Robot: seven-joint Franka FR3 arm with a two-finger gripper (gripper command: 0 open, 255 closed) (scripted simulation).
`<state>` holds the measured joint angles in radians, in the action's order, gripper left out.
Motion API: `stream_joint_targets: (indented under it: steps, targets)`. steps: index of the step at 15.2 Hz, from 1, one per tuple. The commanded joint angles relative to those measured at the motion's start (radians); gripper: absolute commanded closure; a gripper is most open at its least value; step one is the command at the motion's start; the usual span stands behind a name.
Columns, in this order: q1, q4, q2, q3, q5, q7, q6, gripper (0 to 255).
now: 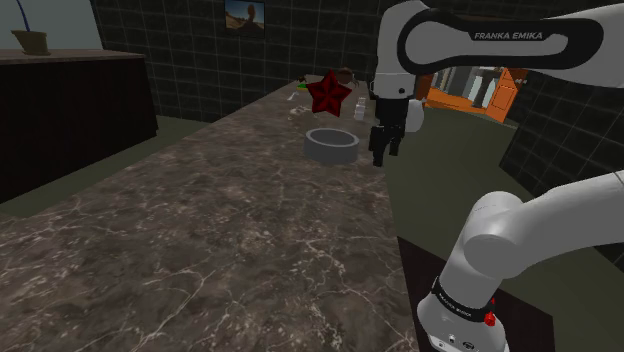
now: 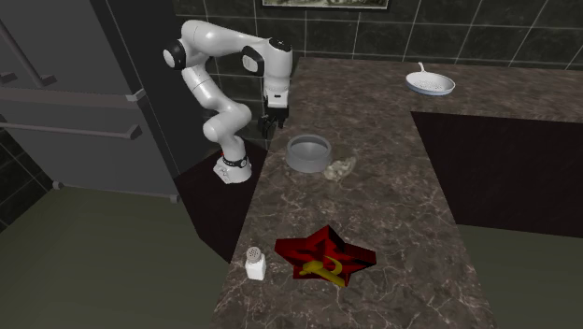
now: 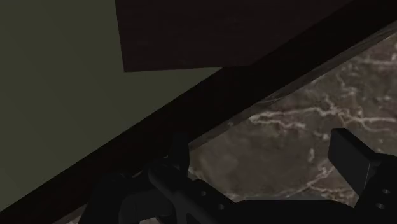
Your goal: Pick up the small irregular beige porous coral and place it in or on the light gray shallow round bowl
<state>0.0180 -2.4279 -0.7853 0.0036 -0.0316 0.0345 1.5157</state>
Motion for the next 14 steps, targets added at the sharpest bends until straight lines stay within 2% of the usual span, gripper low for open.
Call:
stream_joint_targets:
  steps: [1, 7, 14]
  targets:
    - [0.000, 0.000, 0.000, 0.000, 0.000, 0.000, 0.000, 0]
    - [0.017, 0.162, 0.206, -0.086, -0.018, -0.160, 0.087, 0]
    - [0.045, 0.406, 0.454, -0.168, 0.019, -0.350, 0.130, 0]
